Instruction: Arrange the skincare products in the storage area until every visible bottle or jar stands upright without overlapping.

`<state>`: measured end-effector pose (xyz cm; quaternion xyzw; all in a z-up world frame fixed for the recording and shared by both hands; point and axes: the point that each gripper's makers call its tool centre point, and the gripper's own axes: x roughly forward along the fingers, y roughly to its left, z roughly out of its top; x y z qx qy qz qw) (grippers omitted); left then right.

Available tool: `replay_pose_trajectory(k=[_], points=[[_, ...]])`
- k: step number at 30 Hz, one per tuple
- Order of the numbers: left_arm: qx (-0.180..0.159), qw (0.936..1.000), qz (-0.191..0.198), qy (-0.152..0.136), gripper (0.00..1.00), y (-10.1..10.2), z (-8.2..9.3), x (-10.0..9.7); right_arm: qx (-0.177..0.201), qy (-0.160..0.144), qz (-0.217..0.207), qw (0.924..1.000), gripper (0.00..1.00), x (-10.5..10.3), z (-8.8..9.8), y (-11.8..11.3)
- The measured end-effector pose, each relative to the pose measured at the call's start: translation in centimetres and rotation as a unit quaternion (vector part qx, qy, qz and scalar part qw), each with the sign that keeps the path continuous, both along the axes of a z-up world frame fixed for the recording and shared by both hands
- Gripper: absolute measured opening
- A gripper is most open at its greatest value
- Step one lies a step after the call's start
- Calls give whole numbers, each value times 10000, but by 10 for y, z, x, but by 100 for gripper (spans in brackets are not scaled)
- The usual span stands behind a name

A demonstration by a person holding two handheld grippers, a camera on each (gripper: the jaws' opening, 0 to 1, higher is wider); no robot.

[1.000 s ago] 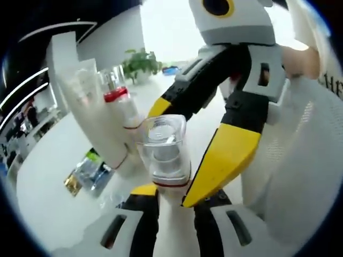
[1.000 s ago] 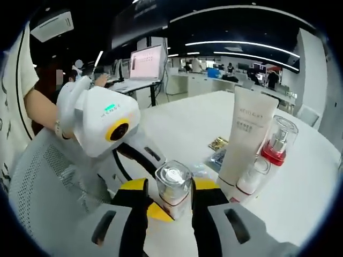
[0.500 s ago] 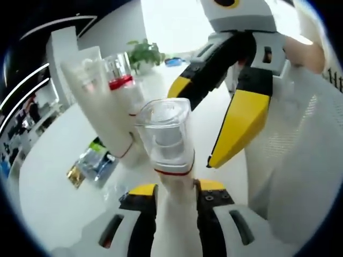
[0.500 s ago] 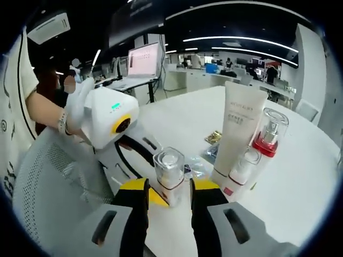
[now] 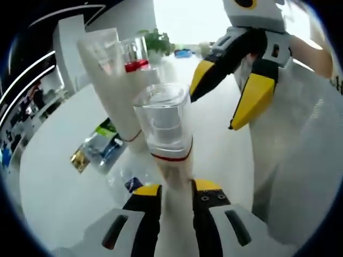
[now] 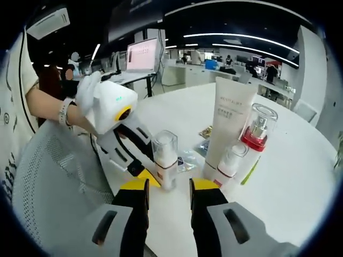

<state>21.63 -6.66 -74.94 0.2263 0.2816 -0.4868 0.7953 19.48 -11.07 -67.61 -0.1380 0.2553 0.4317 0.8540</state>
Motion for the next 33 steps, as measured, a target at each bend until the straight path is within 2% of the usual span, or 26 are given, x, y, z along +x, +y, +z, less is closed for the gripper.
replay_pose_trajectory(k=[7, 12, 18, 33], points=[[46, 10000, 76, 39, 14, 2, 0, 0, -64, -39, 36, 10000, 30, 2, 1, -4], [-21, 9999, 113, -11, 12, -8, 9, 0, -121, -64, 30, 9999, 29, 6, 1, -10], [38, 9999, 129, -57, 9, -13, 8, 3, -151, -98, -1, 9998, 29, 10, 1, -16], [-22, 9994, 333, -134, 7, -27, 7, 25, -113, -50, -159, 9998, 29, 15, -5, -27]])
